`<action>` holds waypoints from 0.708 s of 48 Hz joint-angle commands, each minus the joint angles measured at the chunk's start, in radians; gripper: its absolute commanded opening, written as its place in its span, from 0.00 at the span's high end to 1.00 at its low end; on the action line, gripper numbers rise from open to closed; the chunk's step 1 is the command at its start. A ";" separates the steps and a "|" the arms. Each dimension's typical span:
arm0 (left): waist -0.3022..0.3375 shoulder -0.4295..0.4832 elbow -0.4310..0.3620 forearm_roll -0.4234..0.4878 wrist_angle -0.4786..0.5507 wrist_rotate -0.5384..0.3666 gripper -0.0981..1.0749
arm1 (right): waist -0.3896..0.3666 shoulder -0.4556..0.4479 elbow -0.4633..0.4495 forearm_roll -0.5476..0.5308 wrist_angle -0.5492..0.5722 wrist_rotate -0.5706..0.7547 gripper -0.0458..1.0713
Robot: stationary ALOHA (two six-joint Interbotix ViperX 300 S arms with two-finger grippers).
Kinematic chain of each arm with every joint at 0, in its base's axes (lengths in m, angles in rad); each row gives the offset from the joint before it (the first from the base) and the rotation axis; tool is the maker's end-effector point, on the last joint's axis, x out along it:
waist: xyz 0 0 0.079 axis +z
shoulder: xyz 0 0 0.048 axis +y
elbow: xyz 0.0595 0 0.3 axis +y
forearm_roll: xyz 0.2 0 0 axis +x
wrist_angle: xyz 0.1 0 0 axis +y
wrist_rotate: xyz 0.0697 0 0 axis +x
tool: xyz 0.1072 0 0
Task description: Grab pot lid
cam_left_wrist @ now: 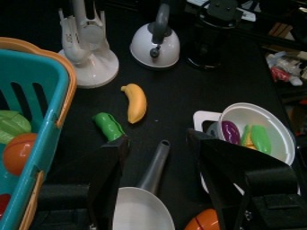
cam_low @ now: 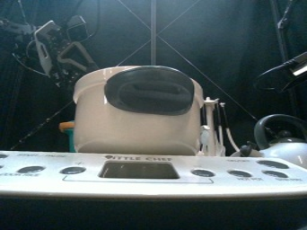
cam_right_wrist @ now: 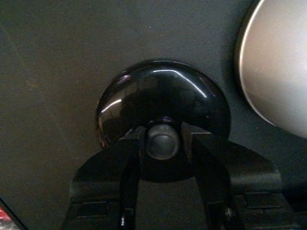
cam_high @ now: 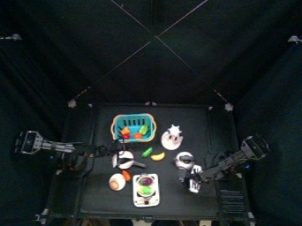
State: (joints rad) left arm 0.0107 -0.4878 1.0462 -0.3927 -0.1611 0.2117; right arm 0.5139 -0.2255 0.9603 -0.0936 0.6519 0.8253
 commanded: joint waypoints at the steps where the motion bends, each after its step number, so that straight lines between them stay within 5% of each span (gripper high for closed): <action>1: 0.002 -0.003 -0.011 -0.002 -0.009 0.000 0.15 | 0.005 -0.006 -0.018 -0.014 0.000 -0.002 0.44; 25: 0.014 -0.037 0.035 -0.002 -0.008 -0.002 0.15 | -0.129 -0.054 -0.259 -0.296 0.006 -0.011 0.44; 34: 0.015 -0.041 0.051 -0.002 -0.009 -0.002 0.15 | -0.199 -0.031 -0.403 -0.285 -0.035 -0.009 0.45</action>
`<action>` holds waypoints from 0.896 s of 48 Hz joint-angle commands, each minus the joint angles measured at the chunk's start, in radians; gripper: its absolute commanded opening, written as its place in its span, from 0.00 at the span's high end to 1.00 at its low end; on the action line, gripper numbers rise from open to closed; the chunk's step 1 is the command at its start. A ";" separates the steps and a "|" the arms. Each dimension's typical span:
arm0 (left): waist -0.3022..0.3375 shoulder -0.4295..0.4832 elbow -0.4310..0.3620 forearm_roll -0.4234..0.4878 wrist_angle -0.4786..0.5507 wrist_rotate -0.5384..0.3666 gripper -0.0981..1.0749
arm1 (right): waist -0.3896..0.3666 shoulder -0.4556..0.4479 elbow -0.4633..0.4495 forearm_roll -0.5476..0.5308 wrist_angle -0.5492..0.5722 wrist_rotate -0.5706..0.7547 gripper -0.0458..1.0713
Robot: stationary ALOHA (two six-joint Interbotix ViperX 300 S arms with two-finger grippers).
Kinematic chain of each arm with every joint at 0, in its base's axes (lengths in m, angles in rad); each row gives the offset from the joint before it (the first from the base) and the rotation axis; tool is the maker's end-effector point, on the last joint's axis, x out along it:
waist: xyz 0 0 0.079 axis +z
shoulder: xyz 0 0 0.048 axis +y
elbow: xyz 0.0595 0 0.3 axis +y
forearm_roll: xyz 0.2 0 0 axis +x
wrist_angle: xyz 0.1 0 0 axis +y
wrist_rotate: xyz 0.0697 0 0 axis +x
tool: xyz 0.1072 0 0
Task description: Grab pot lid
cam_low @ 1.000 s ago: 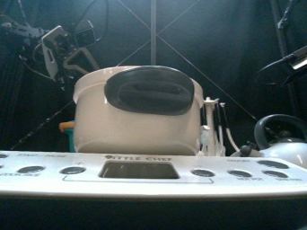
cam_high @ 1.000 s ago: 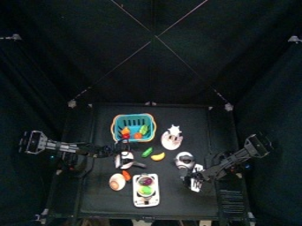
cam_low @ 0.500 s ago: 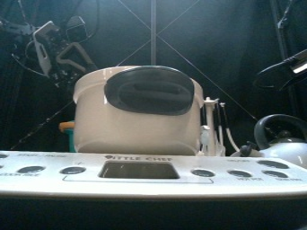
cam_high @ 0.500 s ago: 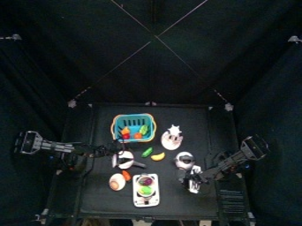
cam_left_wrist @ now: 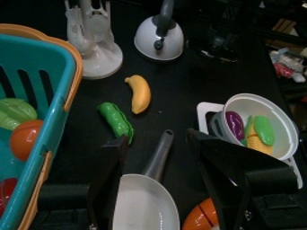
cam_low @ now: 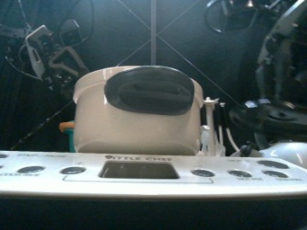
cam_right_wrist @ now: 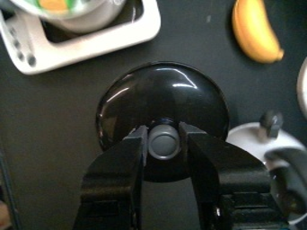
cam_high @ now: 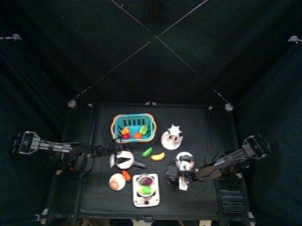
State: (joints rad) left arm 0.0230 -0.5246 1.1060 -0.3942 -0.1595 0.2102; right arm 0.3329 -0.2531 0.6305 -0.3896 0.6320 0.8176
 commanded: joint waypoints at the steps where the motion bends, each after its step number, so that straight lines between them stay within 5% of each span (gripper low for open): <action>1: 0.003 -0.005 -0.008 0.000 -0.011 0.000 0.15 | -0.023 0.005 -0.094 0.014 -0.021 -0.002 0.45; 16: 0.023 -0.058 0.025 0.000 -0.011 0.000 0.15 | -0.038 0.120 -0.225 -0.017 -0.078 -0.009 0.45; 43: 0.011 -0.075 0.031 -0.032 0.000 -0.002 0.15 | -0.037 0.097 -0.183 -0.025 -0.058 -0.006 0.45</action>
